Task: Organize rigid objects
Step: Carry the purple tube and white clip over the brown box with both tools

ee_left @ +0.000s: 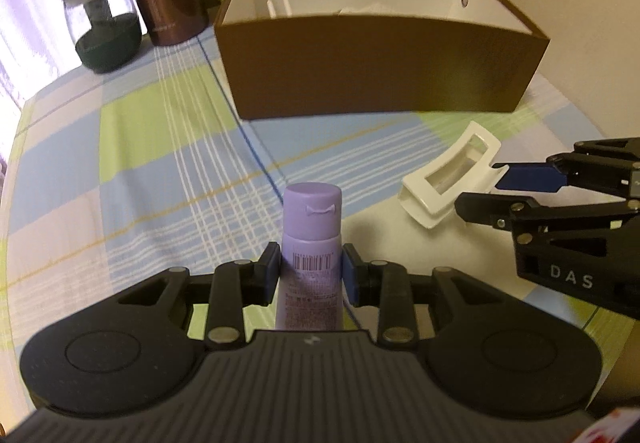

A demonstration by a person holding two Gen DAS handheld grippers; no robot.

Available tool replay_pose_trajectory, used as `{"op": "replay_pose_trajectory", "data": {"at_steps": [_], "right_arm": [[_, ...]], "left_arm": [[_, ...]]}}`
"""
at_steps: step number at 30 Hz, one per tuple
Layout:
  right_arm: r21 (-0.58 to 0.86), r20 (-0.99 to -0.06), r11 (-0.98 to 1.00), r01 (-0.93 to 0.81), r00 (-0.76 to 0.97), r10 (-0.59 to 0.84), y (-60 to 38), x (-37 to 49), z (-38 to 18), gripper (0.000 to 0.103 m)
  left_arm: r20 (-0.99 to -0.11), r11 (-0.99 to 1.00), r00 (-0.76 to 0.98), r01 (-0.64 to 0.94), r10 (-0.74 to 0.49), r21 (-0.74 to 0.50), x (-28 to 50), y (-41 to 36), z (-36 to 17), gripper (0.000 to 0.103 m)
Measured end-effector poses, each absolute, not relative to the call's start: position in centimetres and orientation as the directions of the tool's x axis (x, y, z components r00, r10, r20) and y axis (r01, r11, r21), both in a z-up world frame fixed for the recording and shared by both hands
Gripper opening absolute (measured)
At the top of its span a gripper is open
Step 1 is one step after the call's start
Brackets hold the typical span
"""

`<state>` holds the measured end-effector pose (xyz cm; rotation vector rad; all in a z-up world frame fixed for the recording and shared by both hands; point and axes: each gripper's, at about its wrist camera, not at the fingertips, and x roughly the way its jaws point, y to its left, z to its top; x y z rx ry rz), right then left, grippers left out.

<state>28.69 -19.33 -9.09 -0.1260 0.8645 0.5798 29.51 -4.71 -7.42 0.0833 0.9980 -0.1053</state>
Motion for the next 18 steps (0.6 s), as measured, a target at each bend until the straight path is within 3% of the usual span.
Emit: {"op": "replay_pose_trajectory", "data": {"at_steps": [18], "right_arm": [[0.094,-0.647,0.868,-0.487,0.633,0.425,-22.0,32.4,-3.7,0.031]], "left_arm": [[-0.736,0.984,0.671,0.173,-0.088,0.04,32.7,-6.7,-1.3,0.028]]}}
